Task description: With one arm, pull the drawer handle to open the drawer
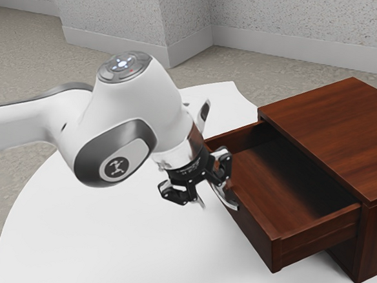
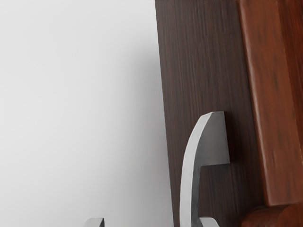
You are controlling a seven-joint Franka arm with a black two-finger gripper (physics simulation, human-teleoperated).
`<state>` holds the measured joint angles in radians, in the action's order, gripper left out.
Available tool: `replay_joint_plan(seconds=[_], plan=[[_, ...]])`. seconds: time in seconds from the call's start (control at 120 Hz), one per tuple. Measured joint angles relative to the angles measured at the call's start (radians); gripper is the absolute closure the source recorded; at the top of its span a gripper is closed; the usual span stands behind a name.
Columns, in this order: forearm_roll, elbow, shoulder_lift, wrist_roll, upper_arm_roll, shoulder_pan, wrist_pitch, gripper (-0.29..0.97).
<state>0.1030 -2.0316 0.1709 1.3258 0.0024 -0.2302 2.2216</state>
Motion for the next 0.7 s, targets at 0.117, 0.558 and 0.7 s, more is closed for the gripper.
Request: replay_joint_plan(seconds=[0.117, 0.558, 0.7], plan=[[0.009, 0.002, 0.015, 0.000, 0.002, -0.004, 0.001, 0.48], [-0.057, 0.485, 0.038, 0.106, 0.061, 0.160, -0.603, 0.14], [-0.030, 0.460, 0.044, 0.146, 0.076, 0.186, -0.743, 0.07]])
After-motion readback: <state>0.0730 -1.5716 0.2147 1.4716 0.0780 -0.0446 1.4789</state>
